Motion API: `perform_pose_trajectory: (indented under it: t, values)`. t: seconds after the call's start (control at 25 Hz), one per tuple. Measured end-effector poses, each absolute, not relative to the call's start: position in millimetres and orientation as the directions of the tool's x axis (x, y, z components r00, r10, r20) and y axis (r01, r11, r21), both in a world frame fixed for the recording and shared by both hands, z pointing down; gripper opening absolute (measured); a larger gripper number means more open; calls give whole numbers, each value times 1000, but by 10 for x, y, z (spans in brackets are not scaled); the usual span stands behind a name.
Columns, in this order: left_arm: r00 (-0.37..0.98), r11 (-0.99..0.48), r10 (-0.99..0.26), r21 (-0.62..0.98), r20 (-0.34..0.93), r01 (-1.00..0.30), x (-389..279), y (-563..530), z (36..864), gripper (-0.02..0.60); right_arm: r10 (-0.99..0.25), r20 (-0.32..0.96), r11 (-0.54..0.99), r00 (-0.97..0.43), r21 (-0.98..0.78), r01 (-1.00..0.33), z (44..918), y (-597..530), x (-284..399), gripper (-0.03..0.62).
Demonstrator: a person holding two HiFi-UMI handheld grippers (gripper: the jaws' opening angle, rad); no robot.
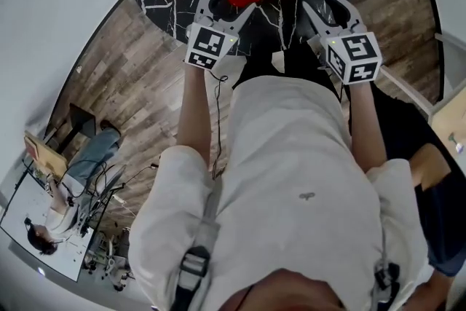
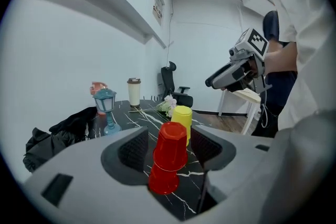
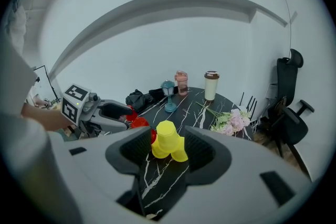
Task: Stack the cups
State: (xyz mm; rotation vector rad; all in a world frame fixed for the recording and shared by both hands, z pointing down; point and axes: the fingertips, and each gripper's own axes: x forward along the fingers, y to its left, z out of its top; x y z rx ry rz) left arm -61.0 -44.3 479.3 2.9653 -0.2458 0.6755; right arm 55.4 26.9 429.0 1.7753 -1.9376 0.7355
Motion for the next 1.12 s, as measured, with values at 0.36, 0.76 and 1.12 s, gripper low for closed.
perform_pose_trajectory:
  t: [0.36, 0.76, 1.12]
  values:
    - [870, -930, -314, 61, 380, -362, -945, -881, 4716, 238, -772, 625, 85, -120, -86, -993, 4273, 103, 495, 202]
    - [735, -817, -524, -8, 430, -577, -1445, -1481, 4945, 239, -758, 640, 107, -126, -69, -992, 4242, 15, 479, 202]
    - [629, -734, -602, -30, 493, -679, -1719, -1824, 5235, 239, -745, 656, 104, -123, -69, -992, 4272, -67, 523, 201]
